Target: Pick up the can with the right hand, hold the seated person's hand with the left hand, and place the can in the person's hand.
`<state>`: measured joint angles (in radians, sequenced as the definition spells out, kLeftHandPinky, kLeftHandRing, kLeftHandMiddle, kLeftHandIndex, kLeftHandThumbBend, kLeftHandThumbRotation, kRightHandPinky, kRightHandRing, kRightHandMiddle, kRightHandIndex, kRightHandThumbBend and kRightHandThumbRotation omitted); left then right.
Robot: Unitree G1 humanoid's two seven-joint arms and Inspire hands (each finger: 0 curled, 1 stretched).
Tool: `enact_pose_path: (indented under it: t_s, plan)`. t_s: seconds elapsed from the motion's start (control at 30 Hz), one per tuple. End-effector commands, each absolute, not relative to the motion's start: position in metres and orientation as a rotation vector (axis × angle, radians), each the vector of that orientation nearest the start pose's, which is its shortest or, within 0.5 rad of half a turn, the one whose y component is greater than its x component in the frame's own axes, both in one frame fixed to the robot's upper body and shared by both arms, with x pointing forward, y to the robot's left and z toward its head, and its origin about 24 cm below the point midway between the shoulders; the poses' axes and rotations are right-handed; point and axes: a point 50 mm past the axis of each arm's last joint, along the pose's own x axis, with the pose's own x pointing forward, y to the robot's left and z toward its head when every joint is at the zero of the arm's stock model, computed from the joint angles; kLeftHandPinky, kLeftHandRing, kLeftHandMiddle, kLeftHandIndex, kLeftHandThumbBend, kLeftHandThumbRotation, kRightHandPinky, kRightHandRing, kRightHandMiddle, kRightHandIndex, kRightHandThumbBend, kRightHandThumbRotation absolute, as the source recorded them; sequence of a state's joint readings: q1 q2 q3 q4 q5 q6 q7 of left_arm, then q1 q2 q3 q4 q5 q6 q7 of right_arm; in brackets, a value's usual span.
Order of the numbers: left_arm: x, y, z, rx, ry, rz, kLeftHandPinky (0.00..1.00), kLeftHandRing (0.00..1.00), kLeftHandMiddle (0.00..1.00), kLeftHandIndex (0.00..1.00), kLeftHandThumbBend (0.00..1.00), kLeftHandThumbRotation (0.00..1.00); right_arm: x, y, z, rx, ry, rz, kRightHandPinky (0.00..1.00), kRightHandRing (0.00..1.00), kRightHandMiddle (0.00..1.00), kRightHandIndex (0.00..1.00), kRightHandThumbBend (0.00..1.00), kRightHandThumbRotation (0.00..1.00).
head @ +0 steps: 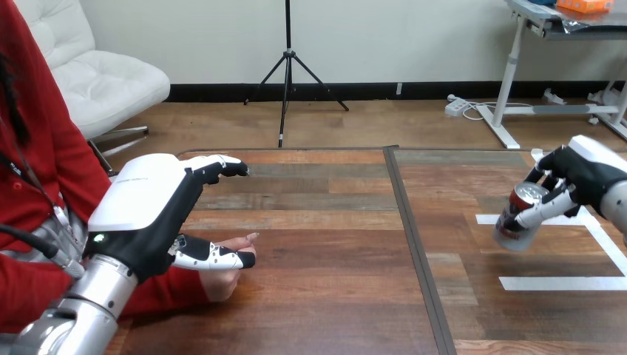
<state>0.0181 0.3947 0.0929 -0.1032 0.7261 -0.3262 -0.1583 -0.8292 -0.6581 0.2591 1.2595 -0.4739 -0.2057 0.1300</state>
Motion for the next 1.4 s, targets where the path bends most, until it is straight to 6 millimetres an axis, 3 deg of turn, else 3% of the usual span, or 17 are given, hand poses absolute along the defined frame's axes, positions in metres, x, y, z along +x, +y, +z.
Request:
enact_pose_path:
  t_s: [0.0,1.37]
  plan:
    - [0.255,0.201,0.105,1.207,-0.331,-0.188,0.6,0.74,0.78,0.75,1.0,0.19,0.379,-0.293,0.128,-1.12,0.218,0.033,0.37,0.41,0.45,0.48,0.79,0.0]
    - [0.27,0.209,0.084,1.277,-0.088,-0.285,0.71,0.77,0.8,0.79,1.0,0.23,0.379,-0.295,0.131,-1.125,0.209,0.03,0.36,0.4,0.45,0.48,0.79,0.0]
